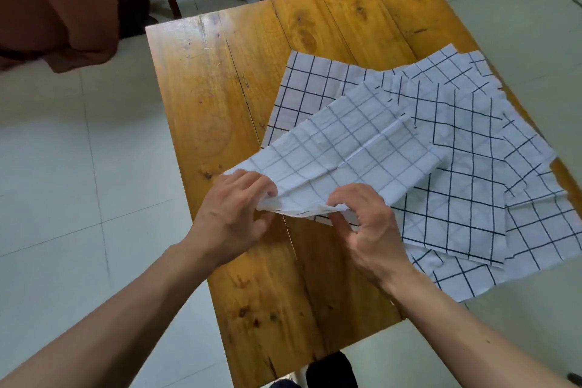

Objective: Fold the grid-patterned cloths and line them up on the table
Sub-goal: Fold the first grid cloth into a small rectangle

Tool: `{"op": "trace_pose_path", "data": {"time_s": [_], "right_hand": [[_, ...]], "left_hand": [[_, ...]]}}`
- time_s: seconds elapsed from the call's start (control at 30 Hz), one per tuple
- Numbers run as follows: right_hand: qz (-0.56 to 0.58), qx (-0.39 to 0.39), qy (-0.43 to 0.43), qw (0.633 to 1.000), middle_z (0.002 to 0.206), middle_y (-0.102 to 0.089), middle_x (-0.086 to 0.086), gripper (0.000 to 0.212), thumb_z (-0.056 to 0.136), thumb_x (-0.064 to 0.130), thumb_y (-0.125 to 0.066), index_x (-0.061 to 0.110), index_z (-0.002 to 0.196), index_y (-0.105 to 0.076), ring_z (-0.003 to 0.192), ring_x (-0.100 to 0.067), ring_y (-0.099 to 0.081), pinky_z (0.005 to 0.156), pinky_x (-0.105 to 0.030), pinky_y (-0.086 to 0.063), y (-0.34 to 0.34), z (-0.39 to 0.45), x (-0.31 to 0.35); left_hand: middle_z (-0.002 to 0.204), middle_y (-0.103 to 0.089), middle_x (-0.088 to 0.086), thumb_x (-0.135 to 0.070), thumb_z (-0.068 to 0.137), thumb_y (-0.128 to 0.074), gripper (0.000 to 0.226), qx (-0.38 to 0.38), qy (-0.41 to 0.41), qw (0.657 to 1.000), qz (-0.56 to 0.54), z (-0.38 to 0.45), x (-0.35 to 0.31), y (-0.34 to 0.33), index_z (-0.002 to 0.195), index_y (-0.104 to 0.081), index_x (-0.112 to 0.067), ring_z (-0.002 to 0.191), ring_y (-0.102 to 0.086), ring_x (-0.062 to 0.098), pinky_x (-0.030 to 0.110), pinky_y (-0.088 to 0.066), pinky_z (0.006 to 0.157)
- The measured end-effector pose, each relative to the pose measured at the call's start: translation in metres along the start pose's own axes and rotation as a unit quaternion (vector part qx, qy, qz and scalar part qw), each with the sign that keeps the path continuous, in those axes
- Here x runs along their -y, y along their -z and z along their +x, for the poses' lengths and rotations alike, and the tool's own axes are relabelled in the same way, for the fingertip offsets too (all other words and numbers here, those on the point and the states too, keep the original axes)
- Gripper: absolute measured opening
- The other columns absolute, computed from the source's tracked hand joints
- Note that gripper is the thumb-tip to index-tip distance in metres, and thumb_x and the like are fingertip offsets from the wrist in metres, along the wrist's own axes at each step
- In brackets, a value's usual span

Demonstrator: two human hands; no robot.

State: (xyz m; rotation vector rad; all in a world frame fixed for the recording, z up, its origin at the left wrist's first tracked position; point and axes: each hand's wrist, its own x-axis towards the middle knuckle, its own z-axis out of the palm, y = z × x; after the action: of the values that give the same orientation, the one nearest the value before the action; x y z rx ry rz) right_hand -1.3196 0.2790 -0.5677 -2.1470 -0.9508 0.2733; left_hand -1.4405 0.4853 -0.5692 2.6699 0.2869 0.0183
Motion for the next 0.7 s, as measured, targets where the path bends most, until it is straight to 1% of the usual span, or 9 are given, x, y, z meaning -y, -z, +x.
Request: {"op": "trace_pose_path", "data": {"time_s": [0.07,0.13,0.23,0.27,0.37,0.43,0.5,0.6,0.7], "right_hand": [[0.012,-0.008,-0.007,1.000,0.098,-0.063,0.007,0.003,0.093,0.019,-0.067,0.018,0.095,-0.066,0.097,-0.011,-0.059,0.083,-0.036,-0.052,0.015,-0.008,-0.007],[0.002,-0.008,-0.016,1.000,0.099,-0.062,0.008,0.004,0.092,0.019,-0.067,0.018,0.096,-0.066,0.097,-0.009,-0.058,0.081,-0.037,-0.053,0.026,-0.019,-0.018],[-0.027,0.009,-0.023,0.999,0.099,-0.060,0.011,0.010,0.090,0.028,-0.068,0.019,0.094,-0.065,0.097,-0.008,-0.056,0.079,-0.037,-0.053,0.041,-0.036,-0.038],[-0.038,0.015,-0.027,0.999,0.099,-0.060,0.010,0.011,0.088,0.026,-0.070,0.019,0.094,-0.064,0.097,-0.009,-0.055,0.078,-0.037,-0.054,0.046,-0.041,-0.045],[-0.067,0.012,-0.060,0.996,0.099,-0.061,0.006,0.025,0.077,0.004,-0.077,0.018,0.093,-0.062,0.097,-0.010,-0.053,0.078,-0.038,-0.054,0.060,-0.056,-0.062],[-0.082,0.006,-0.079,0.993,0.103,-0.062,0.006,0.028,0.078,0.004,-0.076,0.019,0.096,-0.063,0.100,-0.008,-0.051,0.081,-0.032,-0.051,0.068,-0.063,-0.072],[-0.100,0.009,-0.087,0.991,0.111,-0.062,0.007,0.033,0.079,0.005,-0.076,0.019,0.106,-0.063,0.107,-0.009,-0.051,0.089,-0.028,-0.047,0.072,-0.066,-0.081],[-0.122,0.009,-0.085,0.989,0.123,-0.062,0.003,0.041,0.081,0.005,-0.076,0.016,0.119,-0.065,0.118,-0.013,-0.051,0.100,-0.029,-0.042,0.074,-0.061,-0.096],[-0.146,0.014,-0.071,0.987,0.126,-0.064,-0.005,0.041,0.081,0.004,-0.075,0.011,0.121,-0.067,0.121,-0.020,-0.053,0.102,-0.028,-0.036,0.071,-0.048,-0.108]], "left_hand": [[0.111,-0.066,-0.004,-0.020,0.074,-0.083,0.034,0.006,0.005,1.000,0.011,0.003,0.003,-0.003,0.101,-0.063,-0.025,0.106,-0.056,0.021,0.038,-0.048,0.084],[0.107,-0.066,-0.005,-0.012,0.072,-0.082,0.032,0.011,-0.006,1.000,0.023,0.005,0.001,-0.009,0.095,-0.064,-0.025,0.105,-0.056,0.020,0.035,-0.045,0.085],[0.097,-0.067,-0.005,-0.012,0.072,-0.081,0.027,0.010,-0.053,0.998,0.032,0.005,-0.013,-0.017,0.089,-0.063,-0.022,0.094,-0.058,0.021,0.034,-0.043,0.084],[0.092,-0.066,-0.005,-0.013,0.072,-0.081,0.025,0.006,-0.070,0.997,0.028,0.004,-0.019,-0.019,0.087,-0.062,-0.022,0.089,-0.058,0.020,0.034,-0.043,0.082],[0.082,-0.064,-0.005,-0.013,0.076,-0.079,0.021,0.000,-0.107,0.994,0.005,0.004,-0.036,-0.021,0.085,-0.062,-0.021,0.075,-0.057,0.019,0.032,-0.045,0.079],[0.080,-0.062,-0.006,-0.014,0.080,-0.073,0.014,0.003,-0.133,0.991,-0.007,0.006,-0.045,-0.023,0.085,-0.062,-0.021,0.073,-0.057,0.017,0.033,-0.048,0.081],[0.080,-0.062,-0.007,-0.018,0.081,-0.067,0.007,0.006,-0.155,0.988,-0.018,0.010,-0.053,-0.023,0.086,-0.062,-0.021,0.073,-0.057,0.016,0.033,-0.048,0.083],[0.083,-0.064,-0.007,-0.022,0.082,-0.066,0.005,0.009,-0.177,0.984,-0.028,0.014,-0.059,-0.020,0.086,-0.064,-0.021,0.076,-0.059,0.016,0.034,-0.050,0.081],[0.087,-0.065,-0.007,-0.025,0.084,-0.063,0.006,0.001,-0.188,0.981,-0.036,0.015,-0.054,-0.019,0.088,-0.065,-0.021,0.081,-0.061,0.016,0.036,-0.052,0.077]]}}
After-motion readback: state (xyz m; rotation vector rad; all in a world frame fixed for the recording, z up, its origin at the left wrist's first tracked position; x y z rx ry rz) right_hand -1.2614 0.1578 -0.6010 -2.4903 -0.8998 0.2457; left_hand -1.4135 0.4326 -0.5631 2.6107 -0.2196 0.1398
